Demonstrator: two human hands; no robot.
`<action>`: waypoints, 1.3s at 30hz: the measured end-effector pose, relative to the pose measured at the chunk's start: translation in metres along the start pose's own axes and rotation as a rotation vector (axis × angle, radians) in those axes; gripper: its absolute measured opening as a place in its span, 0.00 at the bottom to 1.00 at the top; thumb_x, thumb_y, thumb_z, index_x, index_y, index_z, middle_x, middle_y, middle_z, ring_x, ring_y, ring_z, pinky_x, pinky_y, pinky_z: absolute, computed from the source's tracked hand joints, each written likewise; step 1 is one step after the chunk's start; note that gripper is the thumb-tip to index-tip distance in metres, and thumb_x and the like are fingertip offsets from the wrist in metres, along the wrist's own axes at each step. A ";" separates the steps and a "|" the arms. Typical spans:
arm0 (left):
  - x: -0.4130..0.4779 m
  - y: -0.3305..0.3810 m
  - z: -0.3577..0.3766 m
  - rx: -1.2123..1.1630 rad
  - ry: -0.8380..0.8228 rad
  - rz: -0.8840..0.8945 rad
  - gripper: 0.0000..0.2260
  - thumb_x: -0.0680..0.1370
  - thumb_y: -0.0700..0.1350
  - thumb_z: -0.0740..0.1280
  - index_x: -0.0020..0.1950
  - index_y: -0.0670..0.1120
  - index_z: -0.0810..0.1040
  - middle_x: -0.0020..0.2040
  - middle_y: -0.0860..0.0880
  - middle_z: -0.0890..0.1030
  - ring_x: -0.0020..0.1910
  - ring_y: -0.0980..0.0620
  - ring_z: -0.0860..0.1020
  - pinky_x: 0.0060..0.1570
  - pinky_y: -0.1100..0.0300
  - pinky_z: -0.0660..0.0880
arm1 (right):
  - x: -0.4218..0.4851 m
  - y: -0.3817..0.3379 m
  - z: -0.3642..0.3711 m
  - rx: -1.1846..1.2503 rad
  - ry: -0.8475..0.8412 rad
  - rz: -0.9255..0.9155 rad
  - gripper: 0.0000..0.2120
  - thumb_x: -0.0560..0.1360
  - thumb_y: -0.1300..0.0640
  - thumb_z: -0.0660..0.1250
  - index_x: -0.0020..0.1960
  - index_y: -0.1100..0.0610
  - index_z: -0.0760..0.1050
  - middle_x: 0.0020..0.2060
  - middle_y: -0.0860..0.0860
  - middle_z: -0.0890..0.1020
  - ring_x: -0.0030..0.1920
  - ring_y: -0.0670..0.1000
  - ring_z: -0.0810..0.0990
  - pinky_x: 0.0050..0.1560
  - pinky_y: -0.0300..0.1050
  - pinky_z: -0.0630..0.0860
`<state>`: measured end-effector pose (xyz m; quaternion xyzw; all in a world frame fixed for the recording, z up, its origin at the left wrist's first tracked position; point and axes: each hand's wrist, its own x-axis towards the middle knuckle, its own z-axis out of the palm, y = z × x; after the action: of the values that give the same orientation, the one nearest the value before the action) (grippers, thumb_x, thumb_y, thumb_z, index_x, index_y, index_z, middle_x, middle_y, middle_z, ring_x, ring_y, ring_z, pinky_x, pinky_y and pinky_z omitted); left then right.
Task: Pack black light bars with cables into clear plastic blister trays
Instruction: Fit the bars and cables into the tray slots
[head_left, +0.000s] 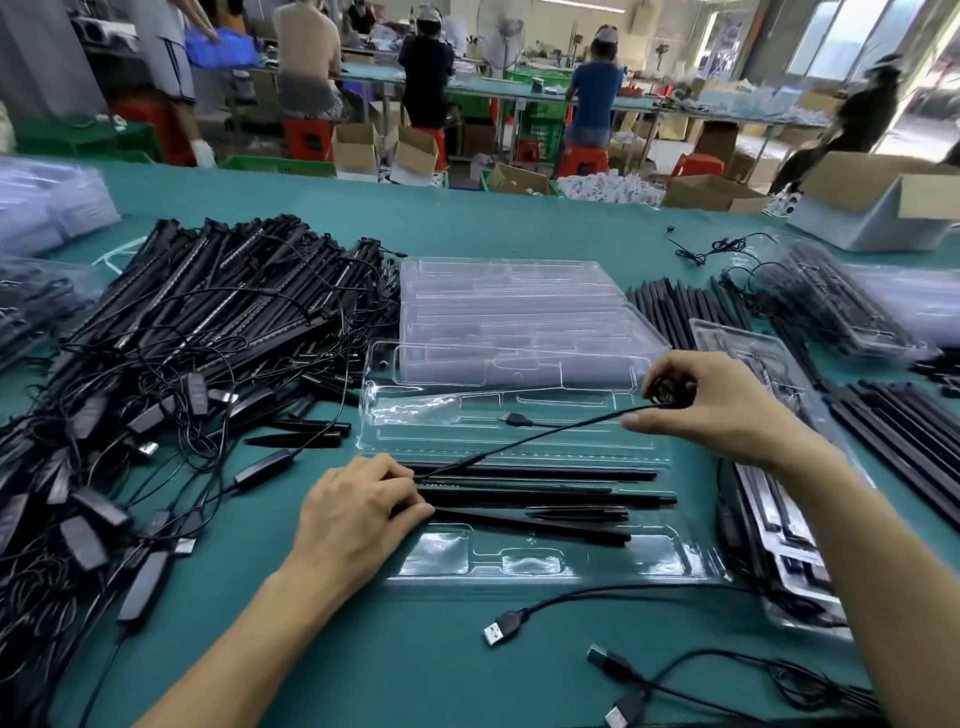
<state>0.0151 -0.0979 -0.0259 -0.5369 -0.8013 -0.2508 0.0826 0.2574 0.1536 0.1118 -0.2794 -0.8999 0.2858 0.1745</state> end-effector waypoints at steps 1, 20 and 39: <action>0.001 -0.003 0.000 -0.001 -0.008 -0.021 0.07 0.71 0.54 0.77 0.36 0.54 0.82 0.46 0.58 0.81 0.45 0.52 0.80 0.45 0.54 0.75 | 0.001 -0.003 -0.003 0.055 -0.056 -0.005 0.18 0.60 0.44 0.80 0.41 0.53 0.78 0.32 0.47 0.78 0.33 0.44 0.75 0.38 0.38 0.72; 0.011 -0.067 -0.029 -0.038 -0.112 -0.300 0.06 0.72 0.57 0.74 0.36 0.62 0.80 0.53 0.65 0.77 0.57 0.55 0.76 0.51 0.55 0.73 | 0.012 0.026 0.006 -0.544 -0.302 0.198 0.23 0.65 0.40 0.77 0.55 0.50 0.78 0.46 0.45 0.81 0.47 0.49 0.81 0.52 0.50 0.78; 0.009 -0.066 -0.026 -0.111 -0.075 -0.356 0.10 0.70 0.54 0.77 0.34 0.58 0.77 0.59 0.58 0.82 0.61 0.54 0.77 0.58 0.49 0.75 | 0.012 0.004 -0.001 -0.319 -0.219 0.036 0.13 0.76 0.51 0.71 0.60 0.50 0.79 0.48 0.43 0.82 0.45 0.43 0.80 0.47 0.36 0.74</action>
<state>-0.0514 -0.1228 -0.0206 -0.3992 -0.8710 -0.2853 -0.0226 0.2499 0.1636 0.1119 -0.2870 -0.9422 0.1713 0.0239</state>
